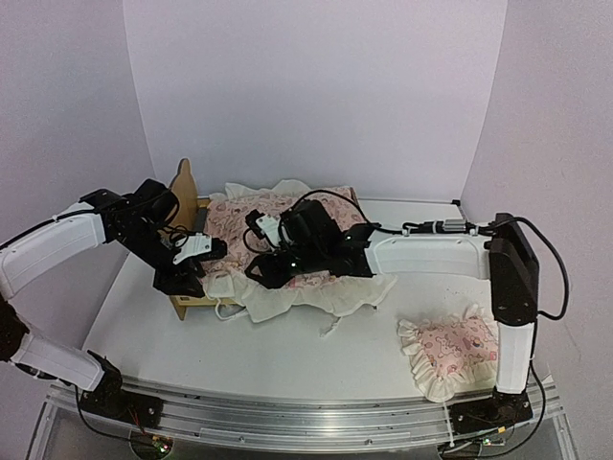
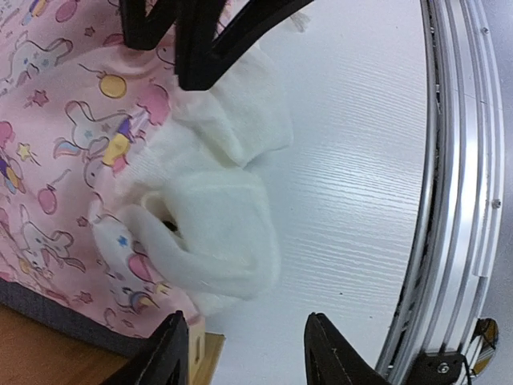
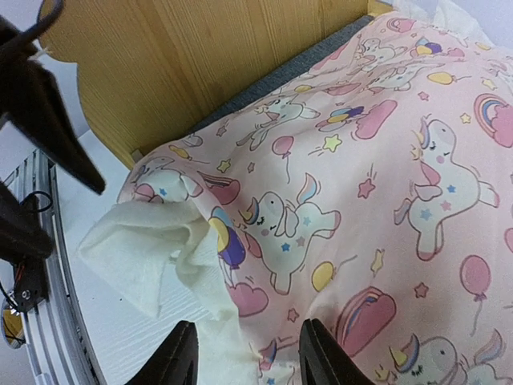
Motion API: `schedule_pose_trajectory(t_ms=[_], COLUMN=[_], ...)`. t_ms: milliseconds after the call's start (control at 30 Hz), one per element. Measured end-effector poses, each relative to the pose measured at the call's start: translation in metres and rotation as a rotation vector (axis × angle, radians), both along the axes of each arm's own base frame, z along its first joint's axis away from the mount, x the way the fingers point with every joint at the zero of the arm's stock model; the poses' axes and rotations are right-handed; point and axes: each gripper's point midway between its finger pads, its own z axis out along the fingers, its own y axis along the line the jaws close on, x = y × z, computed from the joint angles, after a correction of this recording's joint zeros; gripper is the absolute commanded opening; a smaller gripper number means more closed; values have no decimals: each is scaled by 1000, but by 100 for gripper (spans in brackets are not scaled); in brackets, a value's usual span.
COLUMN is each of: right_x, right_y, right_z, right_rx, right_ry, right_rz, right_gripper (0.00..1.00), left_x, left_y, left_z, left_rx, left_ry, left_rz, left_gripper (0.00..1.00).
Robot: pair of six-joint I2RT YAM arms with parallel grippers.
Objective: Set up the pet bed
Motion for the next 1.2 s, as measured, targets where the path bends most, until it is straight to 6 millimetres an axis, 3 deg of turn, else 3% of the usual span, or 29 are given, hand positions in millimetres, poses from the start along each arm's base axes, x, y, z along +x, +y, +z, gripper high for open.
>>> schedule_pose_trajectory(t_ms=[133, 267, 433, 633, 833, 933, 1100, 1200], right_x=[-8, -9, -1, 10, 15, 30, 60, 63], right_y=[-20, -46, -74, -99, -121, -146, -197, -207], right_z=[21, 33, 19, -4, -6, -7, -21, -25], right_rx=[19, 8, -50, -114, -139, -149, -201, -227], right_ry=[-5, -25, -14, 14, 34, 71, 121, 136], right_rz=[-25, -102, -209, -291, -356, -445, -603, -622], right_gripper=[47, 46, 46, 46, 45, 45, 44, 43], left_x=[20, 36, 60, 80, 80, 72, 66, 61], left_y=[-8, -11, -8, 5, 35, 45, 48, 44], left_z=[4, -4, -31, -51, -56, -59, -56, -48], left_rx=[-20, -2, 65, 130, 195, 229, 246, 219], left_ry=[-48, -74, -71, -73, -94, -97, -96, -70], left_rz=[29, 48, 94, 142, 140, 116, 91, 77], left_gripper=[56, 40, 19, 13, 17, 21, 44, 54])
